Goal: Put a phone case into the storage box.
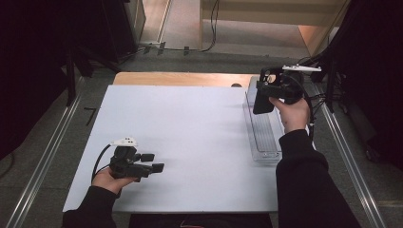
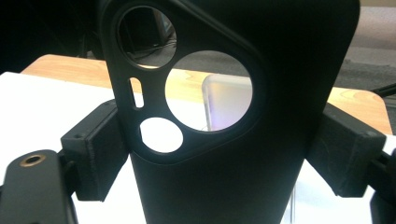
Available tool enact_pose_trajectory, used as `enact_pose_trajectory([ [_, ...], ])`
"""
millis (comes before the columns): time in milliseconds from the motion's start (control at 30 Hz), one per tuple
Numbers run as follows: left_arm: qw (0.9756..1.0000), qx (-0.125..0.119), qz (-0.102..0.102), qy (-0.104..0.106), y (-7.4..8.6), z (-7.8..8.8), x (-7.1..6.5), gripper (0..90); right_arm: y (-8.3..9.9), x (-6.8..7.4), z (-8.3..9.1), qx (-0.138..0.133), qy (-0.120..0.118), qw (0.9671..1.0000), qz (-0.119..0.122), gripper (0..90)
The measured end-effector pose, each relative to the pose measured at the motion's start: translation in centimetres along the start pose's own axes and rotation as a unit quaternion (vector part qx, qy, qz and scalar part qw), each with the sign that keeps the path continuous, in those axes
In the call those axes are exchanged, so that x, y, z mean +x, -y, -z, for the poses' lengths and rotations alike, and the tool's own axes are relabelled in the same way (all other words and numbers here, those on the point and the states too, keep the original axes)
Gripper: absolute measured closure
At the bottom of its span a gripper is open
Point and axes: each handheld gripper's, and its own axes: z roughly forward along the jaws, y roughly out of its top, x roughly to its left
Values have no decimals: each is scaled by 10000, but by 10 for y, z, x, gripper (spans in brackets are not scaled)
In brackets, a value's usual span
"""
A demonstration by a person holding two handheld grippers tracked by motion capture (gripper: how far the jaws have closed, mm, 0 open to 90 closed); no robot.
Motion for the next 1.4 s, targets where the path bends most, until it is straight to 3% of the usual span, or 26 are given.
enact_pose_trajectory([
  [333, 10000, -15, 5, -17, 0, 0, 0, 312, -11, -7, -25, -87, 192, 9997, -152, 125],
  [833, 10000, -18, 9, 6, 0, 0, 1, 312, 2, -16, -62, 205, 558, 9978, -300, 124],
  [1400, 10000, 25, -3, -50, 0, -1, 1, 312, 20, -16, -89, 304, 634, 9972, -247, 119],
])
